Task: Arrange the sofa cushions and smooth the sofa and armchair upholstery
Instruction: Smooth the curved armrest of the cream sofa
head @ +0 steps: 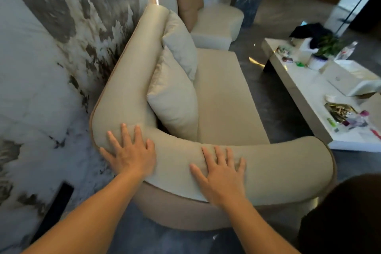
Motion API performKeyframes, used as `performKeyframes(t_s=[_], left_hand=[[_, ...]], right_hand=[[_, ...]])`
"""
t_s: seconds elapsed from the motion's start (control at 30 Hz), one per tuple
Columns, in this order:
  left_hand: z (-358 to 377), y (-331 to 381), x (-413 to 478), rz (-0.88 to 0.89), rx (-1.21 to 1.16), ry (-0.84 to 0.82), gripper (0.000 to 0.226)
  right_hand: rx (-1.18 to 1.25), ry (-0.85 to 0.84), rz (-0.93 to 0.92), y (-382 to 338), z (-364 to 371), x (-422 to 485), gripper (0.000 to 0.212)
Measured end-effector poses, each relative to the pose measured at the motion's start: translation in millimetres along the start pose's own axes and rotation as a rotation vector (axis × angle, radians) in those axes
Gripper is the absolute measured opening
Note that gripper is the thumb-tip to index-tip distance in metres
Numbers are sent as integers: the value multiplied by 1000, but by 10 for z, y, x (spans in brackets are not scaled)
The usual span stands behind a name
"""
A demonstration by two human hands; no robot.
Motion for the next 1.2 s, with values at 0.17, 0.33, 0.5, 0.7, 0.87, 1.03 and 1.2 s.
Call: performKeyframes(t_s=[0.17,0.33,0.5,0.7,0.87,1.03,1.2], left_hand=[[30,33,70,6,-8,182,74],[-63,187,233,5,24,210,69],[-83,252,564,11,12,198,73],[-131,366,1023,32,-24,190,74],[-185,457,1485,36,-35,170,73],[-200,542,1983,36,-33,167,70],[-204,637,2394,55,-35,168,64]], right_hand=[[-57,271,-2,-29,-51,80,81],[-86,255,-8,-84,-95,258,84],[-44,257,-11,-185,-125,548,86],[-34,244,-5,-301,-194,1000,85],[-31,240,59,-457,-257,1415,84],[-53,243,113,-582,-283,1880,91],[-38,222,120,-662,-326,2250,92]])
Point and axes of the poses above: each hand's wrist, its own x-axis towards the middle knuckle, its own z-axis out of the palm, y = z × x, the point moved 8 cm from there along x, towards the middle knuckle, and after that the axes turned 3 degrees about -z, right-handed, at the moved point
